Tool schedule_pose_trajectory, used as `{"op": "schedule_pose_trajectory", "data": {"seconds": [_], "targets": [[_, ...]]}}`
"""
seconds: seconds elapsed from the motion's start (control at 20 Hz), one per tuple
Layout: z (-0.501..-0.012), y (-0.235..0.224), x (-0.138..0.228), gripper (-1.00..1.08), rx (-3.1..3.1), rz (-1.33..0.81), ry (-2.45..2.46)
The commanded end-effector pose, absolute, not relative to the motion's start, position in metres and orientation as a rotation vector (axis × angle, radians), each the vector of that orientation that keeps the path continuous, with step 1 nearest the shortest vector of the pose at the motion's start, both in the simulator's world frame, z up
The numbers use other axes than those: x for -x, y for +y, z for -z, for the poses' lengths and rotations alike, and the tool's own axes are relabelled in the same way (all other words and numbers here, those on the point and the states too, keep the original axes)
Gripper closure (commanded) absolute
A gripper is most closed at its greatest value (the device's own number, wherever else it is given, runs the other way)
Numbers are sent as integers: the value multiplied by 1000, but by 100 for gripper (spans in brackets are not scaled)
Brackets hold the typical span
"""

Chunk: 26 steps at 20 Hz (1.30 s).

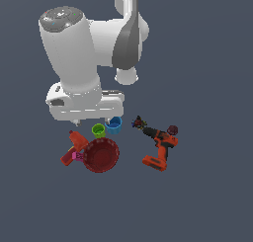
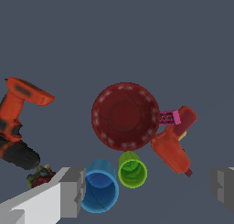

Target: Pick up a designated object from a clutter of objects.

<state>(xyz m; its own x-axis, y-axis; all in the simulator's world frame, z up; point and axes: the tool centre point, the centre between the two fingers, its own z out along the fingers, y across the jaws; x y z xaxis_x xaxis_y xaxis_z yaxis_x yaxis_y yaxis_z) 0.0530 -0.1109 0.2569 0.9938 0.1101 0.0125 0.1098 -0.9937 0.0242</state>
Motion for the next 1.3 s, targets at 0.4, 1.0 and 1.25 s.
{"op": "schedule_pose_trajectory", "data": {"seconds": [0.4,1.0,1.25], "targets": [[-160,-175,-83,-92,-3109,-7,392],[-95,-214,-87,-92,-3097,0,524],[-91,-216,-87,-92,-3097,2,528]]}}
